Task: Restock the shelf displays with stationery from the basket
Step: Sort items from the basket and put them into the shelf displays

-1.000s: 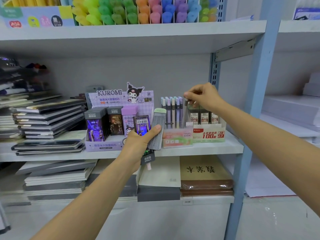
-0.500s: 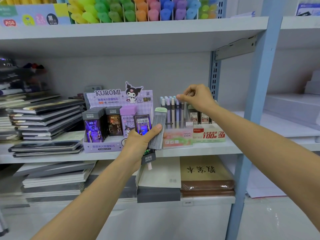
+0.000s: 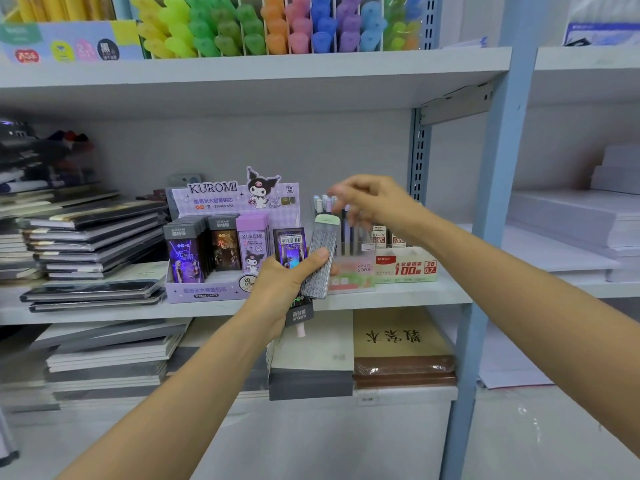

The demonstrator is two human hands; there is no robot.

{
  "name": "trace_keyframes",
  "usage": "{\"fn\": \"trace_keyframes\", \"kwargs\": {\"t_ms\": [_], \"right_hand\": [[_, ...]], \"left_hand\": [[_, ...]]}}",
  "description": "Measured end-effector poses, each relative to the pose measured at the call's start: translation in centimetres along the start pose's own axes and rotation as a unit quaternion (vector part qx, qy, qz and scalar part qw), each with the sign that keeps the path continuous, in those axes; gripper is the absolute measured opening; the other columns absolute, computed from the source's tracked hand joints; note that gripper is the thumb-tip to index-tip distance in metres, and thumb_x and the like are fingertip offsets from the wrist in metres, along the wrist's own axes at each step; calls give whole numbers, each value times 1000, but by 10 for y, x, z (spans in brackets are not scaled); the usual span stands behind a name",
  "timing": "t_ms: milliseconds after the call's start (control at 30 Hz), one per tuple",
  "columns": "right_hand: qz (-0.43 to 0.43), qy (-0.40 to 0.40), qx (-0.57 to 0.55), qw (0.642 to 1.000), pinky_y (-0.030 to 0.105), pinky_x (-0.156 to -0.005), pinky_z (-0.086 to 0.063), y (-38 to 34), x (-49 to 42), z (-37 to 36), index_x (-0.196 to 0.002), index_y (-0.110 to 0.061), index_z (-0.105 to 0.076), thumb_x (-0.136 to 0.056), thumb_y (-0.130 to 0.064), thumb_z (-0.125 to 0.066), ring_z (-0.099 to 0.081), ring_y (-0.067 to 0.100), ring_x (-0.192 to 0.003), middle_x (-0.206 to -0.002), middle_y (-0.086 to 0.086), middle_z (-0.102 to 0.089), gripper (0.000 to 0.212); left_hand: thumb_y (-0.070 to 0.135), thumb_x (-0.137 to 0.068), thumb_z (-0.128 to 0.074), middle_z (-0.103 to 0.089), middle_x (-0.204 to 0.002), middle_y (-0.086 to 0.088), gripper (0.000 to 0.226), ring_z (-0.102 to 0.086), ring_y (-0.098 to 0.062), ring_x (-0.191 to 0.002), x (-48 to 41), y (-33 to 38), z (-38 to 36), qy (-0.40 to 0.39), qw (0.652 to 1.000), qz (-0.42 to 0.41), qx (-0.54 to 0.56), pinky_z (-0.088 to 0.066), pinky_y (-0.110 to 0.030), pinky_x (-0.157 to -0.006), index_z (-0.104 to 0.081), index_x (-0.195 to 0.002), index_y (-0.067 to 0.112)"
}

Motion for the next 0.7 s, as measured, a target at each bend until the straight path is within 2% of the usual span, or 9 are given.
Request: {"fn": "trace_keyframes", "kwargs": {"t_ms": [67, 167, 233, 267, 367, 467, 567, 633, 700], "right_hand": [[-15, -76, -24, 997, 18, -55, -50, 2, 9, -11, -111, -17, -68, -90, -27, -66, -61, 8, -65, -82, -1, -71, 23], [-23, -32, -78, 996, 17, -56, -50, 5, 14, -5, -110, -8, -68, -89, -13, -67, -60, 8, -63, -74, -3, -70, 22], [-34, -9, -120, 992, 16, -59, -51, 7, 17, 4, -114, -6, -66, -90, -9, -65, -61, 7, -64, -79, -1, -71, 24], [-38, -22, -143, 989, 16, -61, -51, 8, 19, 7, -118, -6, -64, -91, -8, -64, -62, 7, -67, -84, 0, -71, 28], [-32, -111, -219, 969, 18, -68, -52, 7, 27, 8, -134, -12, -53, -94, -3, -56, -61, 8, -74, -108, 6, -68, 41], [-16, -147, -251, 956, 17, -66, -50, 3, 35, 15, -134, -15, -54, -93, -6, -57, -56, 6, -72, -101, 0, -67, 43], [-14, -90, -207, 974, 18, -64, -47, 4, 39, 31, -115, -18, -67, -85, -20, -68, -53, 6, -69, -90, -2, -65, 30], [-10, -13, -150, 989, 19, -62, -44, 5, 41, 45, -97, -18, -69, -85, -27, -69, -51, 7, -64, -79, -4, -64, 15], [1, 65, -122, 990, 18, -56, -43, 4, 43, 61, -90, -17, -68, -88, -25, -67, -50, 8, -59, -74, -2, -65, 9]], "left_hand": [[27, -78, -78, -72, -62, 9, 20, -67, -4, -55, 5, 3, -5, -9, 1000, -4, -10, -53, -17, -50, -60, -78, 18], [24, -83, -74, -76, -79, -7, 19, -57, -15, -45, 11, 7, -9, -39, 999, 16, 30, -52, -23, -48, -64, -88, 8], [22, -86, -71, -75, -91, -15, 30, -46, -15, -44, 12, 8, -7, -40, 997, 31, 50, -49, -26, -50, -63, -102, -2], [22, -86, -71, -75, -93, -16, 34, -45, -14, -44, 13, 8, -7, -39, 998, 31, 48, -49, -26, -50, -62, -106, -4], [27, -80, -74, -73, -98, -17, 45, -44, -15, -45, 15, 8, -11, -63, 997, 25, 43, -49, -26, -51, -63, -108, -7], [30, -73, -74, -73, -95, -18, 42, -43, -14, -45, 19, 6, -23, -122, 989, 50, 72, -49, -26, -50, -67, -101, -2], [27, -83, -69, -74, -94, -20, 24, -43, -13, -44, 20, 5, -36, -154, 979, 83, 103, -49, -26, -49, -73, -90, 4], [19, -93, -58, -73, -97, -22, 22, -44, -12, -42, 17, 5, -44, -150, 974, 108, 131, -49, -26, -47, -69, -100, 1], [11, -94, -46, -72, -96, -22, 25, -44, -12, -41, 14, 5, -50, -142, 966, 137, 166, -48, -25, -46, -61, -110, -2]]}}
Point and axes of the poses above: each hand's wrist, its own x-axis away from the middle knuckle, its own z-axis out of the back of the hand, y = z × x, the point moved 3 cm from there along -x, towards the middle knuckle
